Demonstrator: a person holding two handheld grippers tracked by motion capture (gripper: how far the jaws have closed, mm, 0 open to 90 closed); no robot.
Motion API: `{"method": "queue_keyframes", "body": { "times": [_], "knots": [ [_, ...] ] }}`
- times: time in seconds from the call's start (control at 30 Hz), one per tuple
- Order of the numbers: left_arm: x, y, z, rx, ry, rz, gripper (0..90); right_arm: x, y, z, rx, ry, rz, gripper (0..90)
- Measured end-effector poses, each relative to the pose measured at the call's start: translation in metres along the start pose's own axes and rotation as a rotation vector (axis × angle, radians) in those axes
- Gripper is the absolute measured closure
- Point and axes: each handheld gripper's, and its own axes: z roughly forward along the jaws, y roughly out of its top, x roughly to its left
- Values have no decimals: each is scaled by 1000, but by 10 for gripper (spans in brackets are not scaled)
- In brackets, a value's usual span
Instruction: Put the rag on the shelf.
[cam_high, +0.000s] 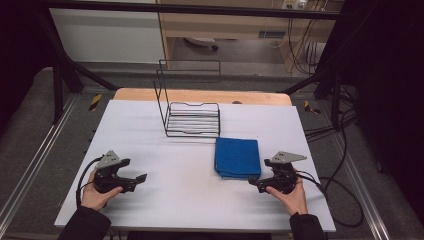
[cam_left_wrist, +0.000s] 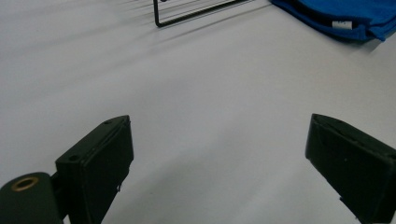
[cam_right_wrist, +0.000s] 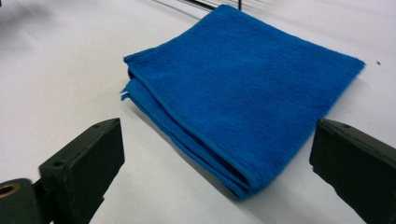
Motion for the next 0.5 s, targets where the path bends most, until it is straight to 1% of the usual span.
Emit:
{"method": "queue_keyframes", "body": {
  "times": [0.13,0.3,0.33,0.4,0.43,0.47,0.5],
  "knots": [
    [0,0,0,2,6,-2,78,11,8,8,15,13,-41,84],
    [1,-1,0,3,10,-8,82,24,19,24,37,46,-79,173],
    [1,-1,0,3,11,-8,82,27,20,28,46,49,-89,180],
    [2,-1,0,6,11,-10,83,31,22,37,67,52,-104,225],
    [2,-1,-1,9,12,-6,83,33,23,41,74,50,-122,240],
    [2,-1,-1,9,12,-6,84,35,24,45,82,52,-130,265],
    [2,-1,0,6,12,-9,84,35,24,45,82,52,-130,265]
  ]
}}
